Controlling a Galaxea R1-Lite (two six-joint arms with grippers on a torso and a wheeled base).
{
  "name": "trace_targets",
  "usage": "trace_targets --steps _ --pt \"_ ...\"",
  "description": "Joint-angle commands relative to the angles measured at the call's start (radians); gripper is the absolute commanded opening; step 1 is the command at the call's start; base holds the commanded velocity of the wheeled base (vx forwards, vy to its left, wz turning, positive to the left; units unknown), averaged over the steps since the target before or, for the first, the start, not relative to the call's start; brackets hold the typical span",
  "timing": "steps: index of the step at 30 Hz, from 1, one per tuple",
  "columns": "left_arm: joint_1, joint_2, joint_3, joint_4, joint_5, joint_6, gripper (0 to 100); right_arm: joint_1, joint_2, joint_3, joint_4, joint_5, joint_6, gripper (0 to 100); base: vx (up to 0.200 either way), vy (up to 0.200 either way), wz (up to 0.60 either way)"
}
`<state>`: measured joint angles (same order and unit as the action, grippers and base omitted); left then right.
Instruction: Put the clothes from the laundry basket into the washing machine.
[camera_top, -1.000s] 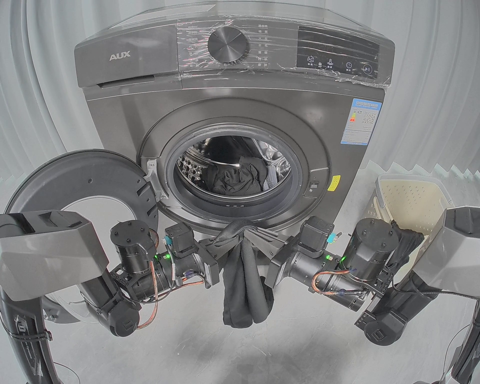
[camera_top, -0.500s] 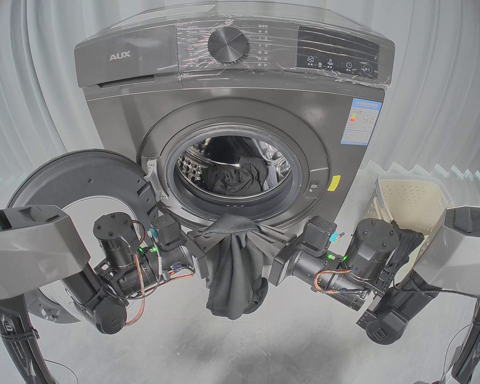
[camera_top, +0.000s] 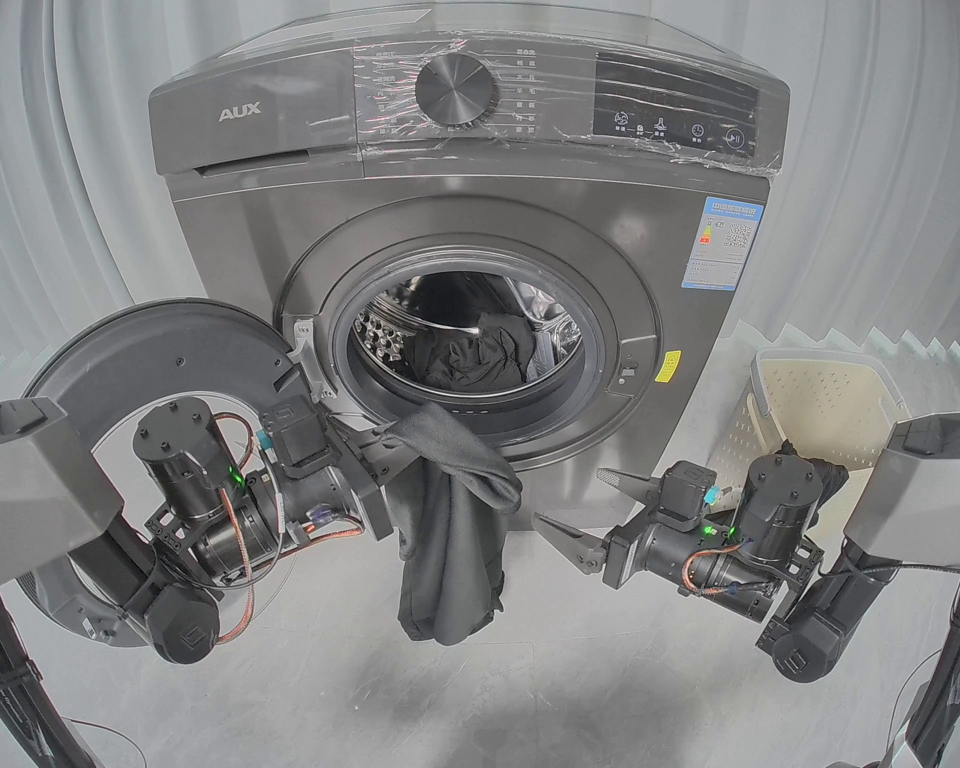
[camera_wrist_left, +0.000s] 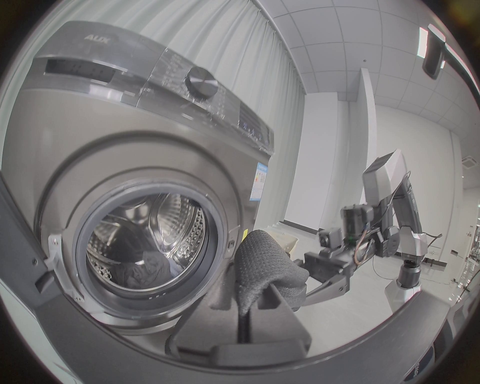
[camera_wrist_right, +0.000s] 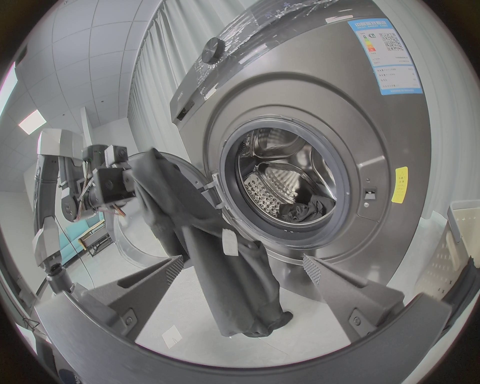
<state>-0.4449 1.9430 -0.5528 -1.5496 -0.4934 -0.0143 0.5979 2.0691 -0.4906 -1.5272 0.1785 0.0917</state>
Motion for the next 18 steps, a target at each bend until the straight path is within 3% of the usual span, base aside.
trace_targets --steps 1,3,4,8,14,18 --pt "-0.003 -0.061 -0.003 0.0 -0.01 -0.004 0 -0.023 0.014 0.017 0.002 0.01 -0.009 100 0.0 0.0 0.0" --pt "-0.003 -0.072 -0.001 0.0 -0.014 -0.007 0 -0.027 0.026 0.017 0.002 0.019 -0.015 100 0.0 0.0 0.0" --pt "-0.001 -0.091 -0.001 0.0 -0.017 -0.027 0 -0.044 0.077 0.009 -0.001 0.038 -0.02 100 0.0 0.0 0.0" --pt "0.0 -0.119 0.001 0.0 -0.017 -0.055 0 -0.055 0.128 -0.019 -0.002 0.041 -0.021 100 0.0 0.0 0.0" --pt "-0.003 -0.131 0.008 0.0 -0.019 -0.056 0 -0.067 0.218 -0.101 0.004 0.042 -0.029 100 0.0 0.0 0.0" --pt "-0.009 -0.133 0.01 0.0 -0.019 -0.056 0 -0.079 0.312 -0.229 0.006 0.072 -0.032 100 0.0 0.0 0.0"
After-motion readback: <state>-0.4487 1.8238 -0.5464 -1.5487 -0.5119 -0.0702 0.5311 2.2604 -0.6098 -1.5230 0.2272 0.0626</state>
